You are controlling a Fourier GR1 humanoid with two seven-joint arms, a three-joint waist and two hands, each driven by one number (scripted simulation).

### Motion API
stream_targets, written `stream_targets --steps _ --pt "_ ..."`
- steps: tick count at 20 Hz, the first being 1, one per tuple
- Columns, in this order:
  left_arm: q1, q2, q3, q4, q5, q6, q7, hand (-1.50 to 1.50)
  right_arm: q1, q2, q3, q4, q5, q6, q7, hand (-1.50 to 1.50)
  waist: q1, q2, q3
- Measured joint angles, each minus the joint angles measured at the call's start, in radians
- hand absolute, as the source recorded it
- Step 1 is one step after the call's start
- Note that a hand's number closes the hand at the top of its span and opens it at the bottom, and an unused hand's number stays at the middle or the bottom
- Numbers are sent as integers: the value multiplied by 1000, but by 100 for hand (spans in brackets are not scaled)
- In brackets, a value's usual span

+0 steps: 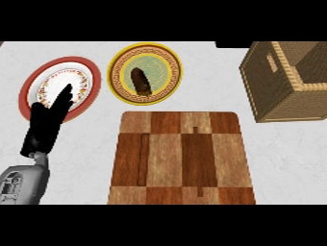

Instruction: Pick the bell pepper from the cutting board and place it in the basket

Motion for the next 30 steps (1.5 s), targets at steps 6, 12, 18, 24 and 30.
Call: stream_targets --steps 6,12,18,24,30 --pt "3 0 2 -14 1 -5 9 0 105 -75 -53 -17 -31 1 -154 150 0 0 0" --pt "9 -7 0 -5 -11 2 -11 0 204 -92 -85 -8 -41 -22 -261 150 2 1 0" --pt "-28 2 14 9 -2 -9 11 0 290 -83 -124 34 -50 -73 -342 150 3 2 0" --pt "-24 -8 6 1 -10 -4 16 0 326 -37 -215 113 -106 -152 -352 -150 8 3 1" --pt "-12 -20 1 11 -17 1 -4 0 369 -5 -274 133 -135 -299 -440 -150 8 3 1"
